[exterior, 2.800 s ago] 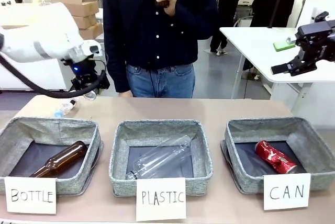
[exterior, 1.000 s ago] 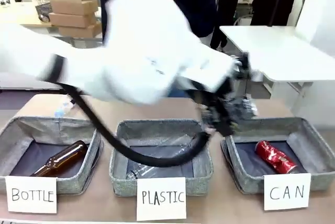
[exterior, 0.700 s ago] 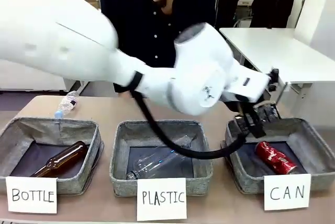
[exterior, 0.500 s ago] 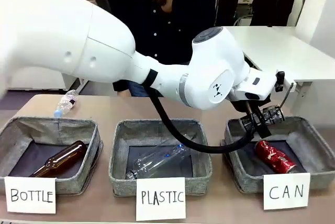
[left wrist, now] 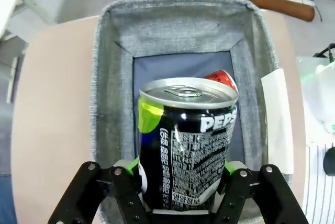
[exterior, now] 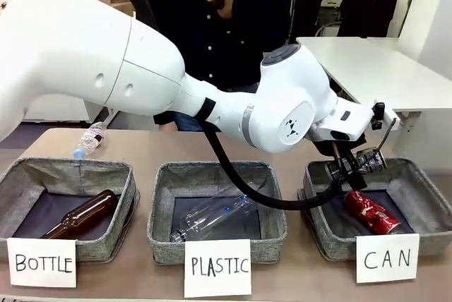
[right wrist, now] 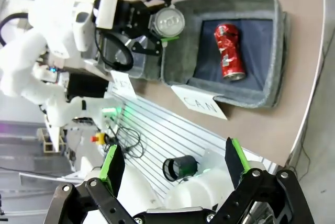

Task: Sort the can waste into the basket.
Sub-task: Pick up the can waste from the table and place it in the right Fabric basket.

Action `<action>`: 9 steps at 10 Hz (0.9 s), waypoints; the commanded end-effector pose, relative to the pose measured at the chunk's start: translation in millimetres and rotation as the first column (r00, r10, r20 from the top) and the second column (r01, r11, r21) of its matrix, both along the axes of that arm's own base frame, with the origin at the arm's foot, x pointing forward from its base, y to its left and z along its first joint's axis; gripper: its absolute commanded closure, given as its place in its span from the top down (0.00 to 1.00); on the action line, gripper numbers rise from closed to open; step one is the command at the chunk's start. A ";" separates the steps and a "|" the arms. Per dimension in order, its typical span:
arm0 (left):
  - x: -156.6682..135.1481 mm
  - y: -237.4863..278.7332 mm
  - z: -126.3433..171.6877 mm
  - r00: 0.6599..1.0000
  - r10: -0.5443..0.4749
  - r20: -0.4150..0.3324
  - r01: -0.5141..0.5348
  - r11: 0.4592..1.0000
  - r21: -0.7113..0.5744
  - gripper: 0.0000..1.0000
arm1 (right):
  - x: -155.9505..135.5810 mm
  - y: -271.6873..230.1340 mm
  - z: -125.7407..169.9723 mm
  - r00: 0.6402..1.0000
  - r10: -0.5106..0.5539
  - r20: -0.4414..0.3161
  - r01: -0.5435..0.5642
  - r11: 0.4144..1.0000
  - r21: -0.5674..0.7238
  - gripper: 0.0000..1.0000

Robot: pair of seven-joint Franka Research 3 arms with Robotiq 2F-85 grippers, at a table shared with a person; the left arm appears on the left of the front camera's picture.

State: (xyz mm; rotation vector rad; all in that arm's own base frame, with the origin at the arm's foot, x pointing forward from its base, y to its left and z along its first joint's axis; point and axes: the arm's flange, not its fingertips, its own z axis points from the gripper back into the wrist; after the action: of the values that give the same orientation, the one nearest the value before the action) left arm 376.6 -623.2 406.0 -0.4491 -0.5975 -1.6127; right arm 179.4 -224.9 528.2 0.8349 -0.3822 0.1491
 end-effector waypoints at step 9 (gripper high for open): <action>-7.7 8.7 3.4 0.999 0.023 -0.035 -0.020 0.996 0.090 0.74 | -4.6 -1.5 1.6 1.000 0.006 0.003 -0.006 1.000 -0.007 1.00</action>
State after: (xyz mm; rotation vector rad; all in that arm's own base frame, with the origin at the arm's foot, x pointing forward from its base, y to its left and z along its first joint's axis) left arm 375.6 -619.7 403.6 -0.4502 -0.5144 -1.6168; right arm 178.7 -225.5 528.2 0.8342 -0.3833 0.1464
